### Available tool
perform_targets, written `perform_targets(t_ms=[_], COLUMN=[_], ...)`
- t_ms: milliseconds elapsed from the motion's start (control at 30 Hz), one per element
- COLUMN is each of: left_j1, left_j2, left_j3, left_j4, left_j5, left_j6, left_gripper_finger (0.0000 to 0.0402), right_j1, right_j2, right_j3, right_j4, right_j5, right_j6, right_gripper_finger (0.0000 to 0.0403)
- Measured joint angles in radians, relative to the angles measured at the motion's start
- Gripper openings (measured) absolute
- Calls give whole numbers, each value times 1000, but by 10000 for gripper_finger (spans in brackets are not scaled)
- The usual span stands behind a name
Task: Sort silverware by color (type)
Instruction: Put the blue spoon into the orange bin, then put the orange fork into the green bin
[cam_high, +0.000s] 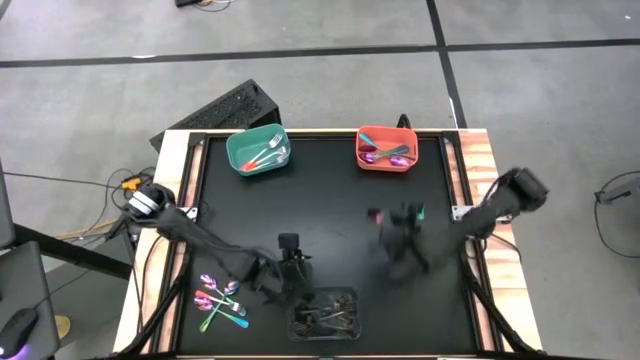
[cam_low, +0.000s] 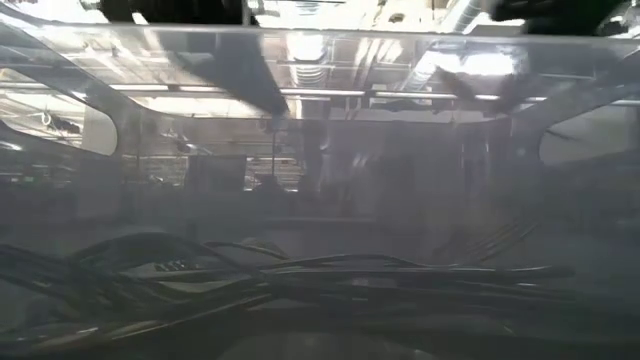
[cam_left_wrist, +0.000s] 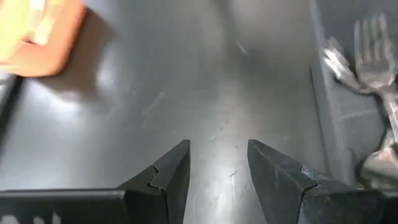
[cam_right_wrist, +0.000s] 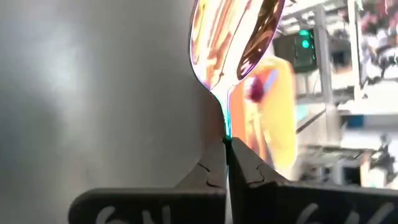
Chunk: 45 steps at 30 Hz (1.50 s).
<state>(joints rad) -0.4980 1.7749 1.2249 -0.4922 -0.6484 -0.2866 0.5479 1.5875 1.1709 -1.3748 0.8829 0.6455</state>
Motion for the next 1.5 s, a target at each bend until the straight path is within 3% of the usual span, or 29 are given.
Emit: perform_targets(t_ms=[100, 233, 400, 567, 700, 800, 1000, 1167, 1333, 1500], left_j1=[63, 147, 249, 343, 419, 471, 518, 506, 453, 357], left_j2=[1, 0, -34, -69, -109, -143, -207, -281, -402, -527], left_j3=[-57, -68, -68, -103, -198, -278, -422, -476, -483, -483], left_j4=[126, 169, 206, 295, 387, 435, 492, 480, 370, 116], left_j5=[101, 163, 228, 318, 409, 437, 444, 442, 402, 301], left_j6=[89, 203, 331, 423, 440, 428, 315, 224, 150, 17], left_gripper_finger=[148, 148, 148, 148, 148, 148, 148, 148, 148, 148], right_j1=[-219, -535, -852, -1055, -1131, -1149, -1152, -1151, -1131, -1079], right_j2=[-140, -290, -387, -363, -284, -205, -73, -40, -59, -131], right_j3=[-64, -167, -266, -276, -276, -276, -276, -275, -273, -239], right_j4=[106, 388, 756, 957, 1018, 1001, 960, 1010, 1100, 1096], right_j5=[37, -16, -229, -388, -509, -530, -370, -357, -298, -313], right_j6=[-160, -512, -915, -1052, -1092, -1136, -1178, -1165, -1080, -854], right_gripper_finger=[6, 6, 7, 8, 9, 13, 62, 127, 187, 206])
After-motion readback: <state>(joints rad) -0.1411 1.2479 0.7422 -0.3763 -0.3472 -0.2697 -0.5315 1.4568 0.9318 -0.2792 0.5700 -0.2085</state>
